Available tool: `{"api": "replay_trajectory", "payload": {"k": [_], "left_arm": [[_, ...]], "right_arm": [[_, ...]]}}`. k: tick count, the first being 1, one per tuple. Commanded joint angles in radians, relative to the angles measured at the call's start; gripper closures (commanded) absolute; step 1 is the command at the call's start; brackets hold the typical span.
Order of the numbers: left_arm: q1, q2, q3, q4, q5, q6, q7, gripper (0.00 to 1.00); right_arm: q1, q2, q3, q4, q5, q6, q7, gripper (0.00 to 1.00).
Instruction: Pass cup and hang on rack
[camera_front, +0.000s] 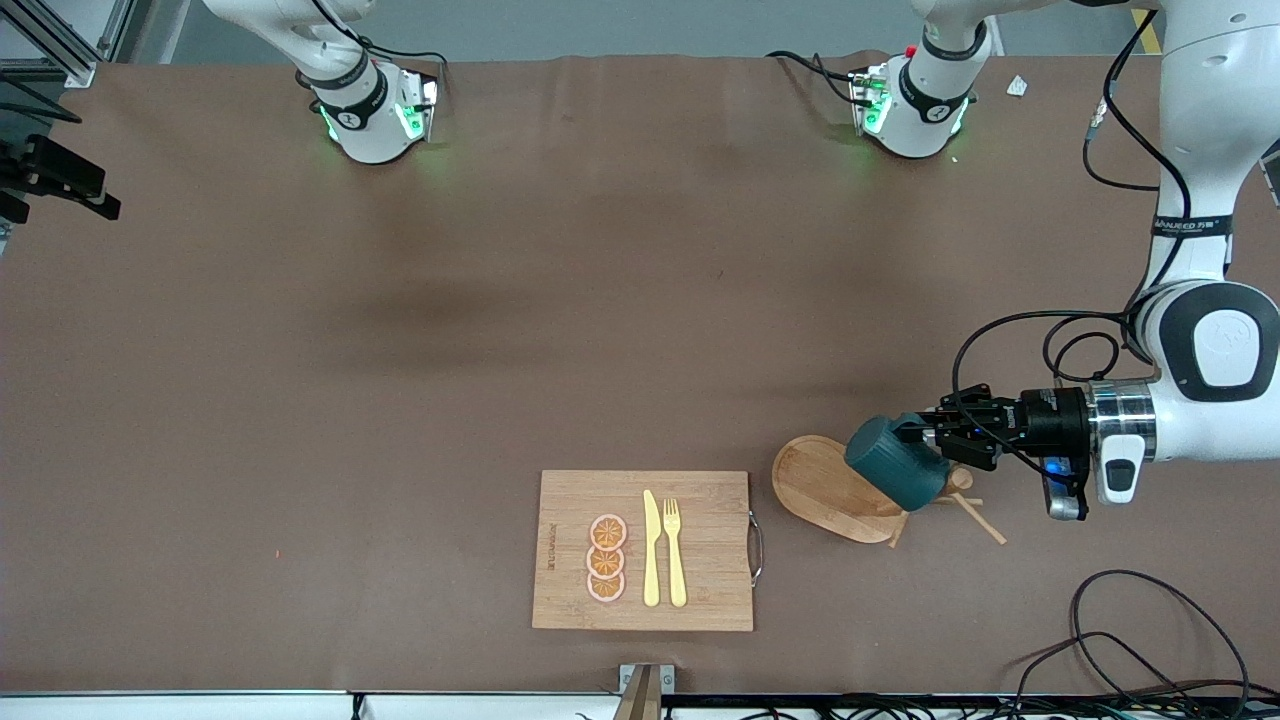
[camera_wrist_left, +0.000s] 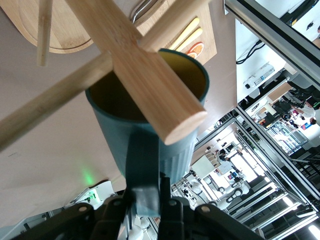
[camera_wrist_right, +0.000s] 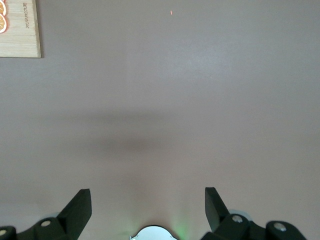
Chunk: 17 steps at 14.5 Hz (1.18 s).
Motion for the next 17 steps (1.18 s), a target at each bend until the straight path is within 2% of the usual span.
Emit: {"api": "replay_trajectory", "payload": {"k": [1, 2, 3, 6, 8, 10, 13, 16, 17], "left_arm": [[0.012, -0.005, -0.005, -0.003, -0.018, -0.010, 0.017, 0.29], [0.015, -0.007, -0.005, -0.001, -0.014, -0.010, 0.016, 0.10], [0.015, -0.008, -0.003, 0.002, -0.009, -0.010, 0.014, 0.00], [0.020, -0.024, 0.006, 0.009, 0.005, -0.010, -0.001, 0.00], [0.021, -0.056, 0.006, 0.014, 0.082, -0.010, -0.038, 0.00], [0.014, -0.125, -0.003, 0.038, 0.265, -0.010, -0.096, 0.00], [0.006, -0.224, -0.008, 0.038, 0.443, -0.033, -0.136, 0.00], [-0.017, -0.332, -0.063, 0.037, 0.714, -0.069, -0.121, 0.00], [-0.014, -0.355, -0.080, 0.037, 0.771, -0.093, -0.111, 0.00]], "right_arm": [[-0.013, -0.017, 0.007, -0.010, -0.003, -0.005, -0.021, 0.00], [-0.010, -0.017, 0.008, -0.010, -0.016, -0.005, -0.021, 0.00], [-0.007, -0.017, 0.011, -0.010, -0.035, -0.005, -0.021, 0.00], [-0.005, -0.017, 0.013, -0.010, -0.040, -0.005, -0.021, 0.00], [-0.005, -0.017, 0.011, -0.010, -0.037, -0.005, -0.020, 0.00], [-0.007, -0.017, 0.011, -0.010, -0.032, -0.005, -0.018, 0.00], [-0.008, -0.017, 0.008, -0.011, -0.012, -0.003, -0.015, 0.00], [-0.011, -0.017, 0.007, -0.011, 0.011, 0.000, -0.016, 0.00], [-0.010, -0.017, 0.007, -0.010, 0.011, -0.002, -0.017, 0.00]]}}
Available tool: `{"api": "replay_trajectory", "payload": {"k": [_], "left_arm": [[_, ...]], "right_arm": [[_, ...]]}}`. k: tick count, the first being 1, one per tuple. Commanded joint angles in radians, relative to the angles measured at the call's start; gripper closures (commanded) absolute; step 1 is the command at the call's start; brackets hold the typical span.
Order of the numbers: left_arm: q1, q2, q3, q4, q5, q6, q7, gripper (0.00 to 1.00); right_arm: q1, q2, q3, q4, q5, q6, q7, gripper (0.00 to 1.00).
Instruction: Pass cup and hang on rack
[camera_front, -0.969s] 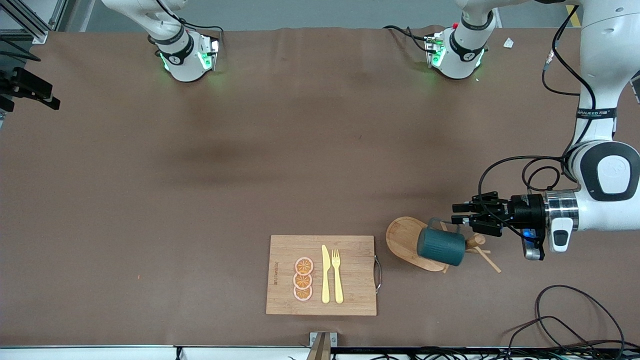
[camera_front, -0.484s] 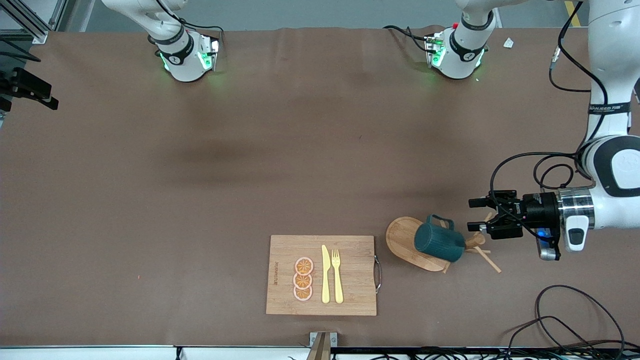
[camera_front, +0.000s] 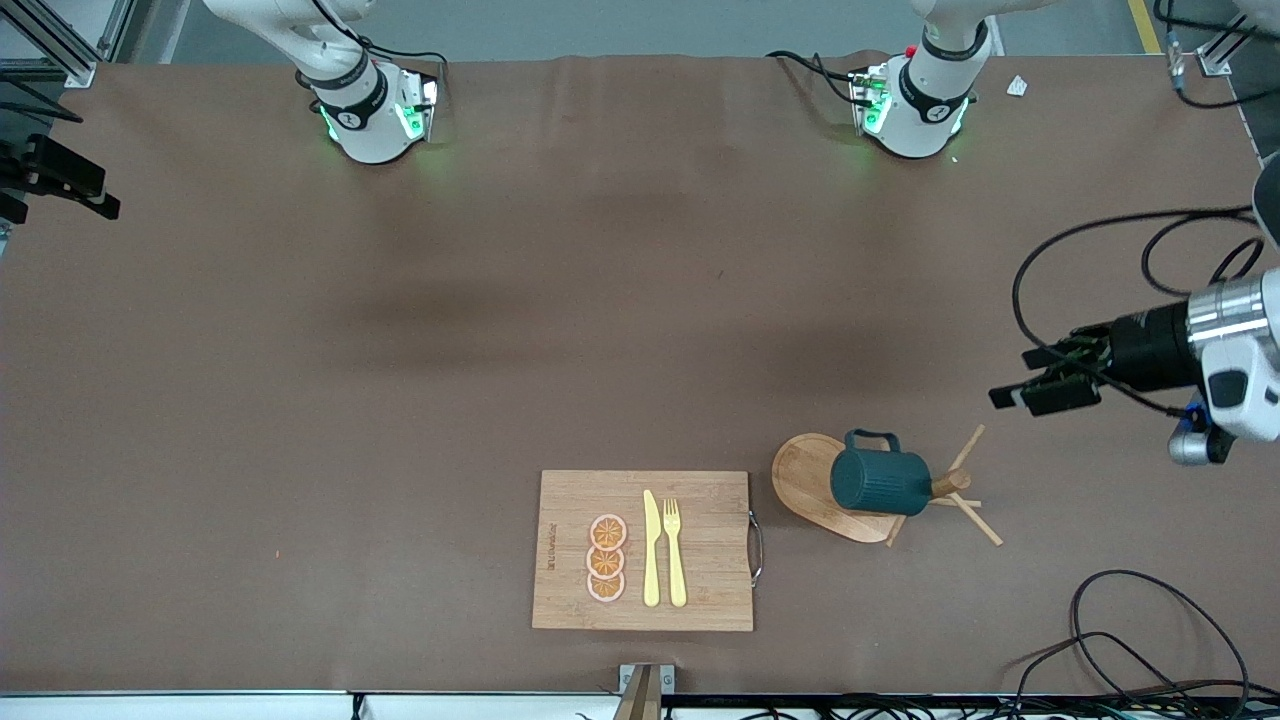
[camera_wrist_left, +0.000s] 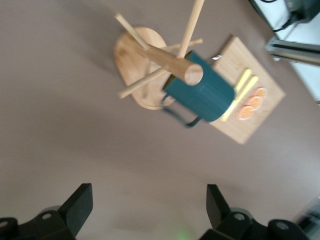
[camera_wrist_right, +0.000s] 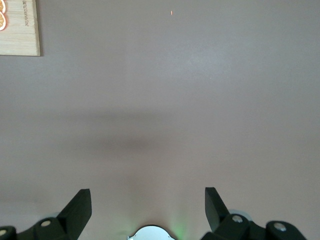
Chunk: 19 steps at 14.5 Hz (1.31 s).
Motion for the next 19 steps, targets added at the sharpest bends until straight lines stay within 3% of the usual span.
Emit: {"api": "replay_trajectory", "payload": {"k": [1, 7, 12, 19], "left_arm": [[-0.005, -0.087, -0.027, -0.025, 0.143, -0.049, 0.029, 0.00], [-0.007, -0.202, -0.032, -0.050, 0.327, -0.132, 0.210, 0.00], [-0.001, -0.279, -0.023, -0.048, 0.364, -0.193, 0.352, 0.00], [-0.160, -0.262, 0.117, -0.013, 0.423, -0.195, 0.402, 0.00]], "right_arm": [[-0.011, -0.017, 0.004, -0.011, 0.015, -0.002, -0.010, 0.00], [-0.008, -0.017, 0.006, -0.009, -0.002, -0.003, -0.028, 0.00], [-0.007, -0.017, 0.009, -0.009, -0.017, -0.003, -0.030, 0.00], [-0.007, -0.019, 0.009, -0.011, -0.017, -0.003, -0.028, 0.00]]}}
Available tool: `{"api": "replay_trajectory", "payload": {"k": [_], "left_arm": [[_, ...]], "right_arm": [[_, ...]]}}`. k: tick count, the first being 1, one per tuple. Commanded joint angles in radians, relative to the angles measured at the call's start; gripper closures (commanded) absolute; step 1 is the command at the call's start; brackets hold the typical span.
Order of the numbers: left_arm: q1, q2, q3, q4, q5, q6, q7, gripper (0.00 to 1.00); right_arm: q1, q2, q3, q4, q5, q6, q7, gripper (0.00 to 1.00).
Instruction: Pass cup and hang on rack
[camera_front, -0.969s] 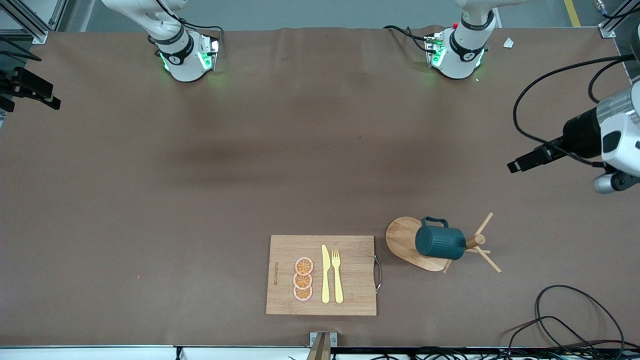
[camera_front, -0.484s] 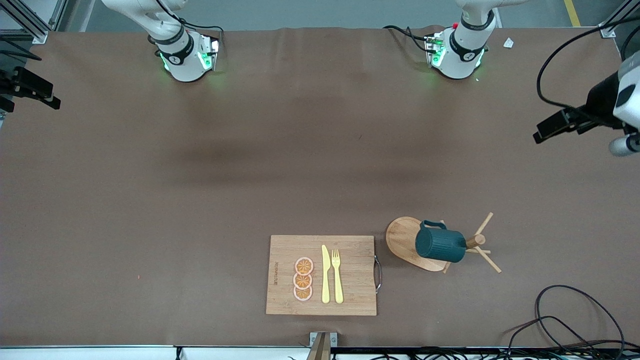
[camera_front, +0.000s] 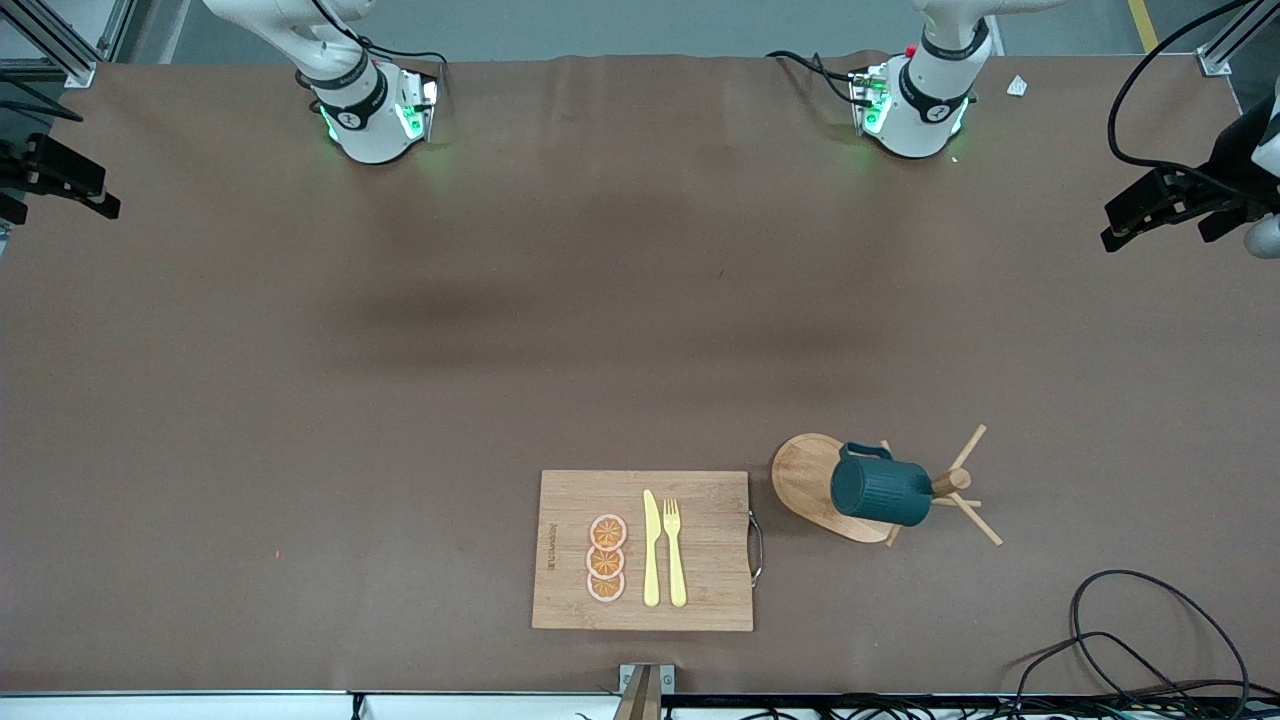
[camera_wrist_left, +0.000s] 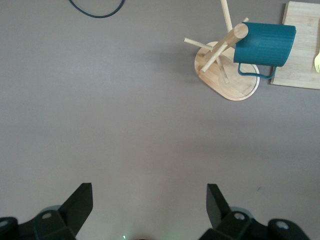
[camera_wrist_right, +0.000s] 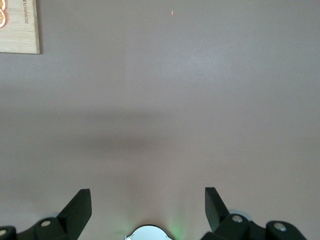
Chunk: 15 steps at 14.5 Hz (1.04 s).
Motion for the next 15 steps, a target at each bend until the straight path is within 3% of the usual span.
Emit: {"api": "replay_trajectory", "payload": {"k": [1, 3, 15], "left_arm": [[-0.064, 0.001, 0.053, 0.009, 0.020, -0.007, 0.017, 0.00], [-0.093, 0.000, 0.118, 0.009, 0.008, -0.005, 0.033, 0.00], [-0.094, 0.003, 0.116, 0.038, -0.003, 0.010, 0.043, 0.00]], "right_arm": [[-0.007, -0.019, 0.008, -0.012, -0.011, -0.005, -0.013, 0.00], [-0.011, -0.021, 0.006, -0.016, -0.010, -0.005, -0.013, 0.00], [-0.011, -0.021, 0.005, -0.019, -0.007, -0.003, -0.012, 0.00]]}}
